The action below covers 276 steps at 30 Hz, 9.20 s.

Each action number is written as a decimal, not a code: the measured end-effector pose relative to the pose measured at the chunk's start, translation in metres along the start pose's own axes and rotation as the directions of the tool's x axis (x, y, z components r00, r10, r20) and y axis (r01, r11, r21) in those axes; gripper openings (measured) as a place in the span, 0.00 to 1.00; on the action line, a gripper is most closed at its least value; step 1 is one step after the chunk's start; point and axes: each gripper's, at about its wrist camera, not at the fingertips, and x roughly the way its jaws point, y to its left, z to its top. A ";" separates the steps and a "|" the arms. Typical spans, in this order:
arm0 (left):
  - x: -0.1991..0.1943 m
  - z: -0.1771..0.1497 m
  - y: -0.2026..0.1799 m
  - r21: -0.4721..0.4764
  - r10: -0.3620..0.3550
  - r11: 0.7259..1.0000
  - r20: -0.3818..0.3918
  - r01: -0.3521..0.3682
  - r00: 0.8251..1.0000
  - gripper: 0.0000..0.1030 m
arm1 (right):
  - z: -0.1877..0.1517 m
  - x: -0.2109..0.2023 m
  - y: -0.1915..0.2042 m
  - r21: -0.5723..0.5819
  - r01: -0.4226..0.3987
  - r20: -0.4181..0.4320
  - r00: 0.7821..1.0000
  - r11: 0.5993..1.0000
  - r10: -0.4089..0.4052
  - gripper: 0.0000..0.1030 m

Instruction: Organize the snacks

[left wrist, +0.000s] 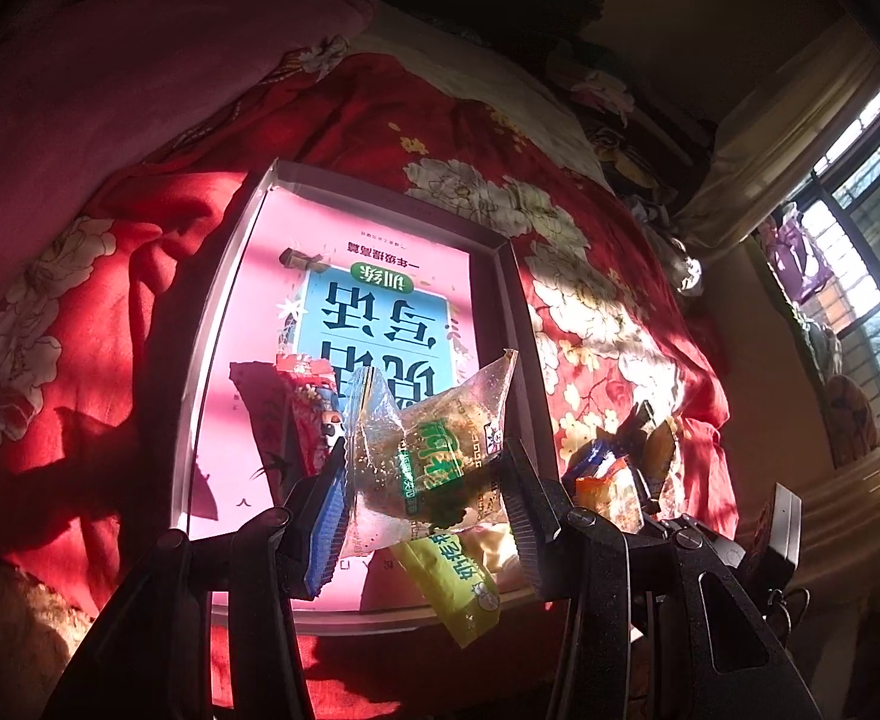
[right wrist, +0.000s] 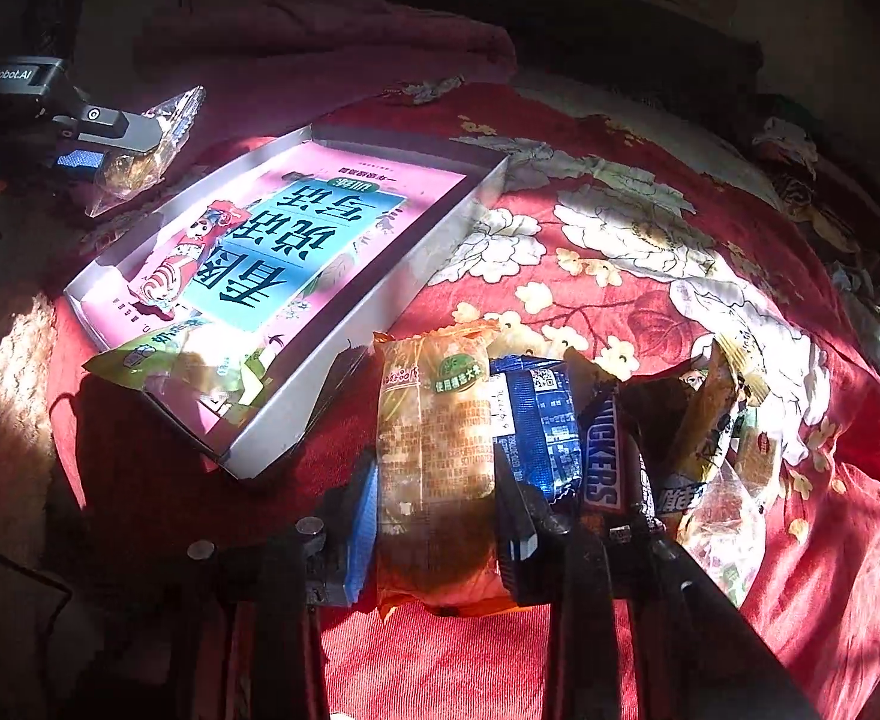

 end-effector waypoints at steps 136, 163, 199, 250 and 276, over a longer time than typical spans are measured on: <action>0.039 -0.024 0.044 0.087 0.083 0.993 -0.071 -0.077 0.994 0.49 | 0.051 0.009 0.062 0.157 -0.153 0.132 0.982 0.976 0.133 0.57; 0.006 -0.016 0.026 0.107 0.039 0.993 0.048 -0.044 0.998 0.73 | 0.051 -0.015 0.062 0.116 -0.124 0.195 0.976 0.985 0.099 0.75; -0.010 -0.031 -0.033 0.202 -0.023 0.979 0.036 0.015 0.999 0.76 | 0.044 -0.067 0.039 0.122 -0.081 0.326 0.944 0.989 0.037 0.85; 0.017 -0.054 -0.113 0.288 -0.099 0.950 -0.096 0.123 0.990 0.76 | -0.005 -0.116 -0.084 0.477 0.110 0.288 0.918 0.872 -0.274 0.87; 0.073 -0.069 -0.161 0.443 -0.048 0.887 -0.197 0.133 0.979 0.76 | -0.029 -0.065 -0.117 0.567 0.142 0.054 0.976 0.812 -0.209 0.82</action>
